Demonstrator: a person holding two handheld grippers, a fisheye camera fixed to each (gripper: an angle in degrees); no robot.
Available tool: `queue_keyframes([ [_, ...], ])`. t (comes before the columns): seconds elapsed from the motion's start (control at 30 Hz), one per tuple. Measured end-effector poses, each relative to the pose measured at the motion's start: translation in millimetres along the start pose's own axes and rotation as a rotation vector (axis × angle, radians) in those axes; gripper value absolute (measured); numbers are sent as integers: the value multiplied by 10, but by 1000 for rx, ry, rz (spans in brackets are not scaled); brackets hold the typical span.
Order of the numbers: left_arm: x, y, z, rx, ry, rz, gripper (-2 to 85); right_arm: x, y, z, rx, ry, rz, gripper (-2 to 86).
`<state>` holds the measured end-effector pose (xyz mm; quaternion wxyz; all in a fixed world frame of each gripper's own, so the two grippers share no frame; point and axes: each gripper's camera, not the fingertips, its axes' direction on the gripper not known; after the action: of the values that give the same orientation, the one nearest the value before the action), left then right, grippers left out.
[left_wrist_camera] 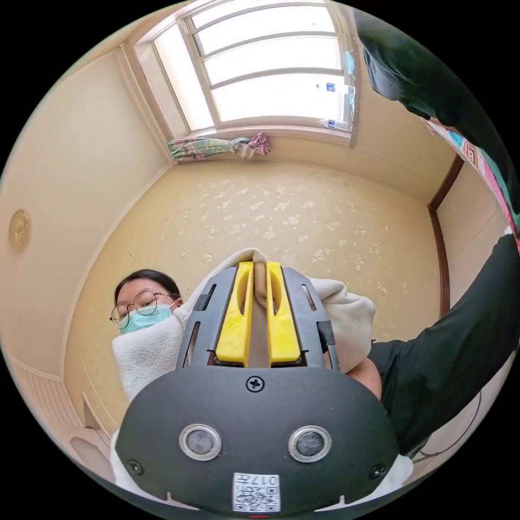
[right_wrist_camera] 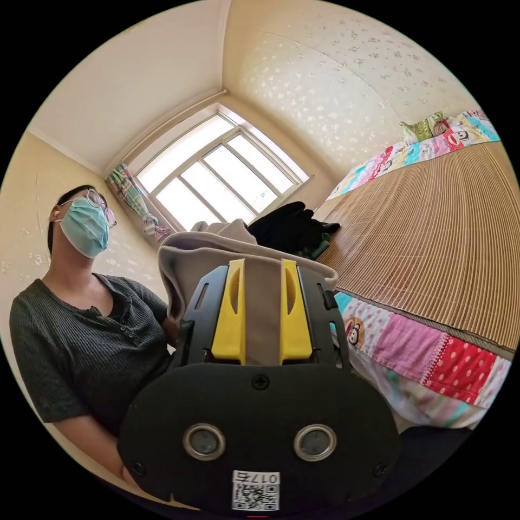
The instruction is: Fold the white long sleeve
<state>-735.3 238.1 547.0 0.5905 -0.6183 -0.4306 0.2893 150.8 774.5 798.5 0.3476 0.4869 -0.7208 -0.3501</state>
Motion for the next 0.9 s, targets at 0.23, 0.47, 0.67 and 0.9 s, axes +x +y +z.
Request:
queue_keyframes([
  [0.23,-220,378,215,6,22,-122,45,359,-403,39,59,-27,22,80],
  [0.47,-130,726,168,92,38,-111,45,235,-898,1331,-464,127,-152,86],
  [0.67,-56,856,245,72,34,-104,45,350,-865,1608,-637,-358,-155,57],
  [0.9,-29,1054,323,37,37,-86,45,344,-532,1536,-436,-530,-106,83],
])
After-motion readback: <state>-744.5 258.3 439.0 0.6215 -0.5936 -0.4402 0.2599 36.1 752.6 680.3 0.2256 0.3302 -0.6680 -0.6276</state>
